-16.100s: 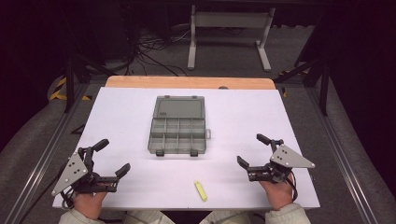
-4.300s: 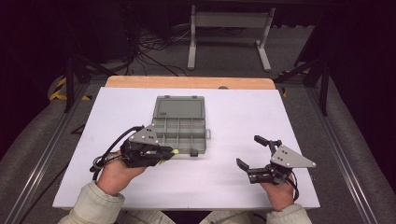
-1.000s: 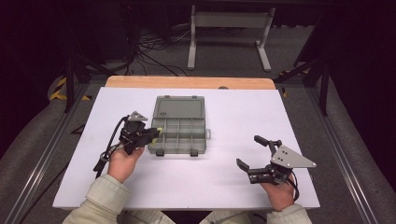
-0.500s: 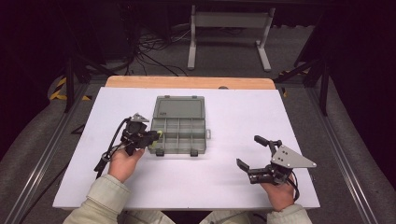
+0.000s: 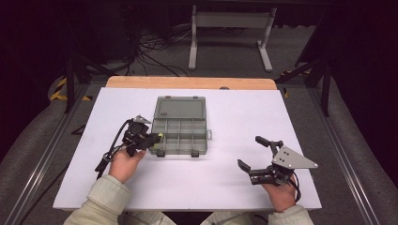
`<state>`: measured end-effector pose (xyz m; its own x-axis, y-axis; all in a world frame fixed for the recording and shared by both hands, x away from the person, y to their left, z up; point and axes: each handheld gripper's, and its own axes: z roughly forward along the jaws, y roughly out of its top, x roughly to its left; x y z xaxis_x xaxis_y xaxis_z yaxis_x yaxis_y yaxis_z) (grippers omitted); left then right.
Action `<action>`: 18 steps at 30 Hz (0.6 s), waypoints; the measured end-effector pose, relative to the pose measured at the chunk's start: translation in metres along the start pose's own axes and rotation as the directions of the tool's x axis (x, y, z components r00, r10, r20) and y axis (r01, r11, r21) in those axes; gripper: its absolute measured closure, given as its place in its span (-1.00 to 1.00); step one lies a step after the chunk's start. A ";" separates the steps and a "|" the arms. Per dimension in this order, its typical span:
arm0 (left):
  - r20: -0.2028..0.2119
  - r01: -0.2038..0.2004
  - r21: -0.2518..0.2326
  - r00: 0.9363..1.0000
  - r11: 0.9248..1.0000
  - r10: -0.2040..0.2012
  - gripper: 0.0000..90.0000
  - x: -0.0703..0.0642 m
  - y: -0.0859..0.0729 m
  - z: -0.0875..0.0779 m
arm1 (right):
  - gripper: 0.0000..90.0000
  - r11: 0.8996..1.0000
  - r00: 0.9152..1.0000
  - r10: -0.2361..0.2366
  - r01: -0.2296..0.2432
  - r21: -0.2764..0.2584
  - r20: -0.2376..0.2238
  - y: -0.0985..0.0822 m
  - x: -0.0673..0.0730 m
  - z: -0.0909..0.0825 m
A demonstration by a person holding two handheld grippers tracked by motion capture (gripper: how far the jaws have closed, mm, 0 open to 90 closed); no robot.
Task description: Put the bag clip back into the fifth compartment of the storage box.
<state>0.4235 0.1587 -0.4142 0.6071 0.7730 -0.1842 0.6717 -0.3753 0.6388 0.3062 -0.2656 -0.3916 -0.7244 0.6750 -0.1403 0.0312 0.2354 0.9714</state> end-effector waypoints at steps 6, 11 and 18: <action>0.047 -0.029 -0.022 0.998 0.999 0.030 0.05 0.003 0.001 -0.004 | -0.90 1.000 1.000 -0.001 0.001 0.000 -0.001 0.000 0.000 0.000; 0.053 -0.047 -0.084 0.997 0.995 0.052 -0.27 0.000 0.002 -0.017 | -0.90 1.000 1.000 0.001 -0.001 0.000 0.000 0.000 0.000 0.000; 0.083 -0.072 -0.155 0.993 0.985 0.086 -0.53 -0.009 0.004 -0.036 | -0.90 1.000 1.000 0.002 -0.002 0.003 -0.001 0.000 0.000 0.000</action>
<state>0.4055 0.1692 -0.3830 0.6955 0.6930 -0.1899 0.5520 -0.3461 0.7586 0.3066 -0.2654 -0.3918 -0.7252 0.6745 -0.1379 0.0349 0.2360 0.9711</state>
